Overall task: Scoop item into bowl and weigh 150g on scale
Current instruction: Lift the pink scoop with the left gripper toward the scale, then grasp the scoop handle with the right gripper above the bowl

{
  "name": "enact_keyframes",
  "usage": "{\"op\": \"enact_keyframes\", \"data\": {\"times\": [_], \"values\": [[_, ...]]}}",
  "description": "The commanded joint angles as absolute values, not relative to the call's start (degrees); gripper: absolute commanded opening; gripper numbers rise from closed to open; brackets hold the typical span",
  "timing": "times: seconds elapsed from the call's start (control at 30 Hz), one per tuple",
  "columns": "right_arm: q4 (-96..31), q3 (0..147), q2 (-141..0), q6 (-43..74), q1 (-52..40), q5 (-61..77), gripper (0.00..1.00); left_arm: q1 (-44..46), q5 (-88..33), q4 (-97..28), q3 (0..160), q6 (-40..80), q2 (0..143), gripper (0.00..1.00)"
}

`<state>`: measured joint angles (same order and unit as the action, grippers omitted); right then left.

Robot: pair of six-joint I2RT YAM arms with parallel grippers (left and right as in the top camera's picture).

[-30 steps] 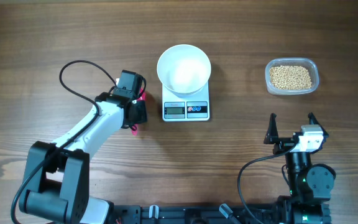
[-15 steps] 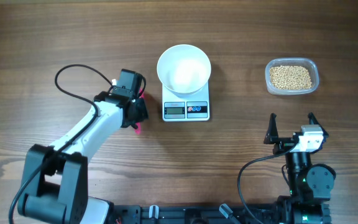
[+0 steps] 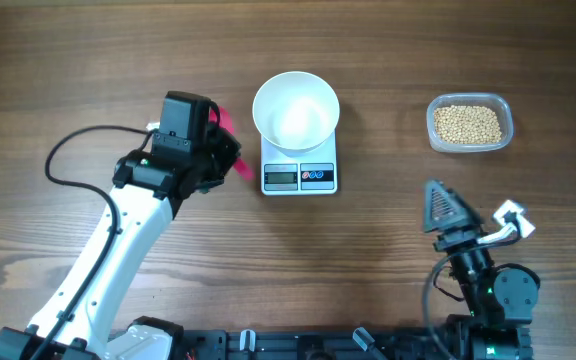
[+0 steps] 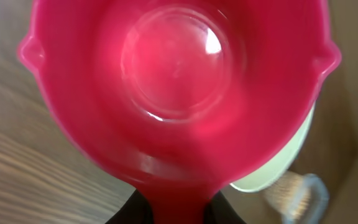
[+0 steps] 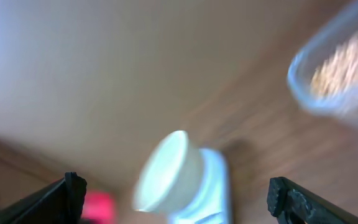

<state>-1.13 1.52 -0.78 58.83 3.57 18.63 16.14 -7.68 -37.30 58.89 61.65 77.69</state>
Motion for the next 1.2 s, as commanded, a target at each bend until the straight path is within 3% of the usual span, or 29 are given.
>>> {"op": "enact_keyframes", "data": {"times": [0.0, 0.13, 0.3, 0.57, 0.67, 0.93, 1.1, 1.17], "values": [[-0.8, 1.4, -0.4, 86.8, 3.7, 18.4, 1.0, 18.6, -11.1, -36.6, 59.9, 73.1, 76.9, 0.04], [-0.6, 1.4, -0.4, 85.9, 3.7, 21.5, 1.0, 21.6, -11.1, -36.2, 59.9, 83.7, 76.9, 0.04], [7.0, 3.1, -3.6, 63.5, 3.7, 38.3, 1.0, 22.4, -11.1, -33.8, 59.9, 86.1, 76.9, 0.04], [-2.3, 29.6, -37.0, 31.7, 2.9, 57.7, 1.0, 22.4, -11.1, -31.9, 59.9, 92.2, 76.9, 0.04], [-1.7, 33.1, -45.2, 29.3, -3.4, 56.3, 0.99, 22.4, -11.1, -31.7, 59.9, 93.6, 76.9, 0.04], [0.5, 38.6, -61.3, 26.7, -26.5, 34.4, 1.0, 22.4, -11.1, -31.7, 59.9, 95.0, 76.9, 0.04], [-0.1, 48.5, -73.3, 23.9, -30.4, 31.0, 1.0, 22.4, -11.1, -31.9, 59.9, 95.0, 76.9, 0.04], [0.1, 50.4, -76.4, 22.5, -31.0, 30.4, 0.9, 22.4, -11.1, -31.9, 59.9, 95.0, 76.9, 0.04]]}}
